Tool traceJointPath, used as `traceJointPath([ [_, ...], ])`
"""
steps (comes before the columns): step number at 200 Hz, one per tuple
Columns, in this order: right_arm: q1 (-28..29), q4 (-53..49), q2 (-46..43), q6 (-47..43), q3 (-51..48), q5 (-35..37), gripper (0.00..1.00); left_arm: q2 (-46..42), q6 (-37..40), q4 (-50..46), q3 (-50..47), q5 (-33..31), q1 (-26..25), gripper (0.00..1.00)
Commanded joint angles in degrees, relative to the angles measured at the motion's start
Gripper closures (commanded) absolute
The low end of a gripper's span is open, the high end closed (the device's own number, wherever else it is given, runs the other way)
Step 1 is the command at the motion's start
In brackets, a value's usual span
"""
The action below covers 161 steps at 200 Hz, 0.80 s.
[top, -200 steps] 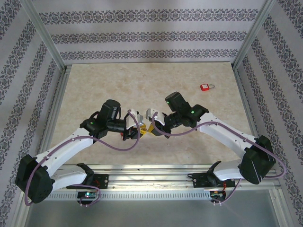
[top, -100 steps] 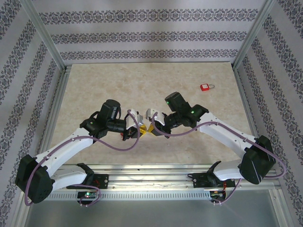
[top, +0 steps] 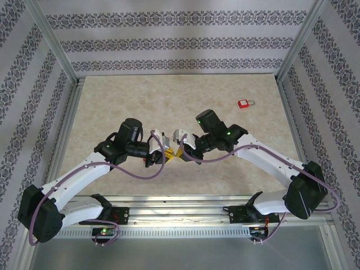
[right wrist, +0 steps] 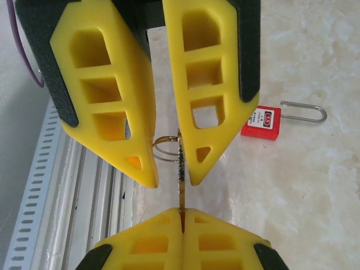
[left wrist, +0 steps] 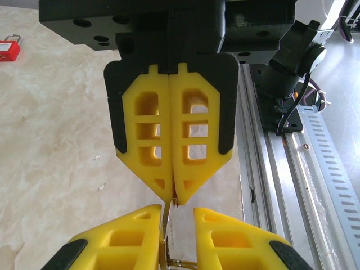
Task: Unlock with the key
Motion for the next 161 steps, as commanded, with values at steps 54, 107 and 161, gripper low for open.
traceJointPath([
  [54,0.7,-0.1,0.2,-0.2,-0.3,0.1,1.00,-1.1,-0.9,0.2,-0.4,2.0,0.7,1.00],
  [107,0.4,4.4,-2.8,4.2,-2.1,1.8,0.56,-5.2,-6.3,7.9,-4.6,0.1,0.7,1.00],
  [161,-3.9,6.9,-4.0,24.3,1.3,10.4,0.26,-10.3,-17.6,18.5,-9.3,-4.9,0.5,1.00],
])
